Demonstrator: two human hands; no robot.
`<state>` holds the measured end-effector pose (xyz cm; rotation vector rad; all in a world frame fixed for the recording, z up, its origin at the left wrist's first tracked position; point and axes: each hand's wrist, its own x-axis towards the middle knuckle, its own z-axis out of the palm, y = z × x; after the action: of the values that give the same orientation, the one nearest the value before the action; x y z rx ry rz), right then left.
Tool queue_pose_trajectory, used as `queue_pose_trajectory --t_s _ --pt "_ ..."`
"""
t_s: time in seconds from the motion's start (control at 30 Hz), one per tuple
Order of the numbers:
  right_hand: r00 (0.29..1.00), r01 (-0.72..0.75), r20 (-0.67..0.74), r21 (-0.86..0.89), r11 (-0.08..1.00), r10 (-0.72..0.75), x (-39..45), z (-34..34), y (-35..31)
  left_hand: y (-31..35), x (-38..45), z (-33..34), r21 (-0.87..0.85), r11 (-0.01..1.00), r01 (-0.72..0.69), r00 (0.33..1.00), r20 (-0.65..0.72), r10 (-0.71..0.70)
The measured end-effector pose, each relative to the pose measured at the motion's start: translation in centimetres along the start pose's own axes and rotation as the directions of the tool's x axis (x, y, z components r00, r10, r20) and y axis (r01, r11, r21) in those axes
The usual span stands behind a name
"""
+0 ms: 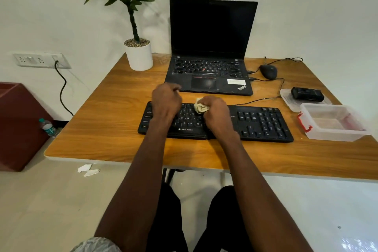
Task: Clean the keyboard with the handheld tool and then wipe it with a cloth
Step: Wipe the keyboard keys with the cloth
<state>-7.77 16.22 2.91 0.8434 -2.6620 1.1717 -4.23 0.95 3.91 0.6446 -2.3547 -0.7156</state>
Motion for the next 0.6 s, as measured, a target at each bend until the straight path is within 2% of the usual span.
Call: queue_pose_trajectory --t_s 0.03,0.1,0.2,0.27,0.33,0.4,0.47,0.53,0.6 --pt "0.999 -0.007 -0.034 0.023 1.000 0.007 -0.1 -0.3 0.4 1.3 -0.1 0.8 -0.026 0.998 -0.053 0.995 0.086 0.055" --pt "0.977 -0.116 -0.178 0.004 0.993 0.115 -0.3 -1.9 2.2 2.9 -0.1 2.2 0.013 0.993 -0.119 0.962 0.251 0.112" --pt "0.890 -0.328 -0.373 -0.129 0.936 0.261 -0.6 -4.2 5.4 3.9 0.3 3.9 0.084 0.987 -0.138 0.912 0.399 0.094" --pt "0.897 -0.325 -0.356 -0.129 0.937 0.262 0.0 -3.8 5.5 4.4 0.5 4.5 0.121 0.983 -0.140 0.899 0.431 0.075" --pt "0.966 -0.193 -0.193 -0.102 0.976 0.171 0.3 -3.1 4.9 5.8 0.6 5.8 0.120 0.983 -0.136 0.880 0.471 0.064" --pt "0.993 -0.079 -0.095 -0.099 0.992 0.069 0.3 -2.6 5.0 6.7 0.6 6.9 0.126 0.985 -0.117 0.870 0.491 0.041" --pt "0.979 -0.144 -0.159 -0.089 0.986 0.129 0.1 -3.8 6.0 6.9 0.9 7.7 0.150 0.986 -0.076 0.869 0.495 -0.008" --pt "0.923 -0.300 -0.290 -0.124 0.946 0.254 0.0 -5.8 8.1 6.7 1.2 7.9 0.178 0.982 -0.057 0.868 0.494 -0.039" --pt "0.864 -0.420 -0.362 -0.136 0.898 0.349 0.2 -7.2 9.6 6.9 1.3 7.8 0.190 0.981 -0.046 0.868 0.494 -0.055"
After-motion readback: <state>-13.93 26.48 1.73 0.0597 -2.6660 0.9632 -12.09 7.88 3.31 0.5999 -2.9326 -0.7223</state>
